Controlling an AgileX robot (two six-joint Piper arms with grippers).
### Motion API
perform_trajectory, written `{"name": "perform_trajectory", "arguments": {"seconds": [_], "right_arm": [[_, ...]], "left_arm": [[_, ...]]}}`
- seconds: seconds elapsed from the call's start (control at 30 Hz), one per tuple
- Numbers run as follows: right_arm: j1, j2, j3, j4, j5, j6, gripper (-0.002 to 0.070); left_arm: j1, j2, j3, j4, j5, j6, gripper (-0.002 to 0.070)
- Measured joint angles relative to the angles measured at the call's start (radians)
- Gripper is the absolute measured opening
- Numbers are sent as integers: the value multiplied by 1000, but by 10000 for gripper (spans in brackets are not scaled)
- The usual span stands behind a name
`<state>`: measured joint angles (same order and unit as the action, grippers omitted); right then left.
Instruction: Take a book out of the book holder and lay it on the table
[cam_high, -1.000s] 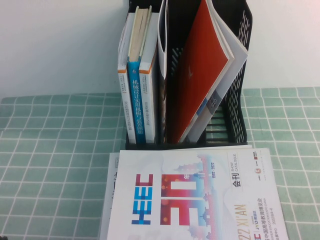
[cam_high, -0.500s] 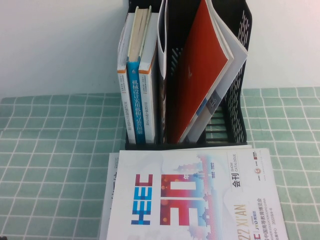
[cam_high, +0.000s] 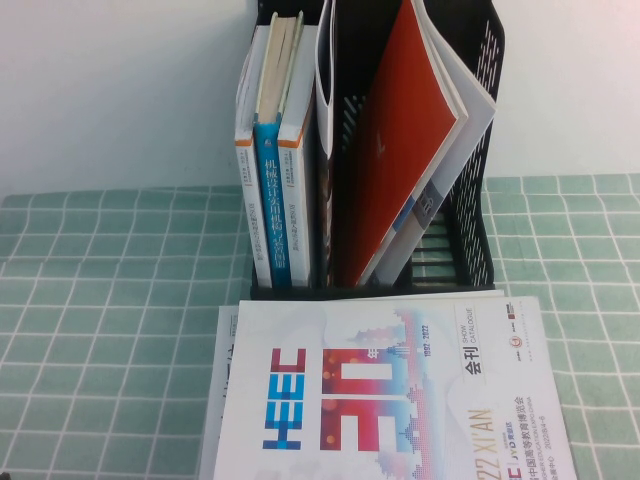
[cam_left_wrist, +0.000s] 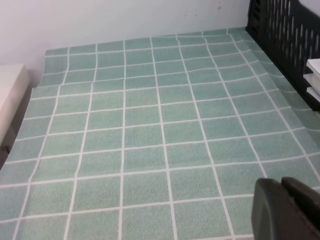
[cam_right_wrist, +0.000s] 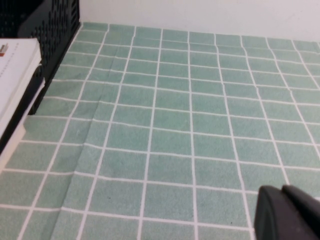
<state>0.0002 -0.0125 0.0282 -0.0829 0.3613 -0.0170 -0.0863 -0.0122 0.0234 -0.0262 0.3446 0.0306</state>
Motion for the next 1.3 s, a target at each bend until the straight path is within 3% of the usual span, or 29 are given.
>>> {"name": "perform_trajectory", "arguments": {"seconds": [0.27, 0.43, 0.77, 1.3], "right_arm": [[0, 0, 0, 0, 0, 0, -2], [0, 0, 0, 0, 0, 0, -2], [0, 0, 0, 0, 0, 0, -2], [0, 0, 0, 0, 0, 0, -2]], "left_arm": [[0, 0, 2, -48, -82, 12, -3], [0, 0, 2, -126, -270, 12, -2], [0, 0, 2, -122, -606, 13, -2], [0, 0, 2, -211, -649, -222, -3]]}}
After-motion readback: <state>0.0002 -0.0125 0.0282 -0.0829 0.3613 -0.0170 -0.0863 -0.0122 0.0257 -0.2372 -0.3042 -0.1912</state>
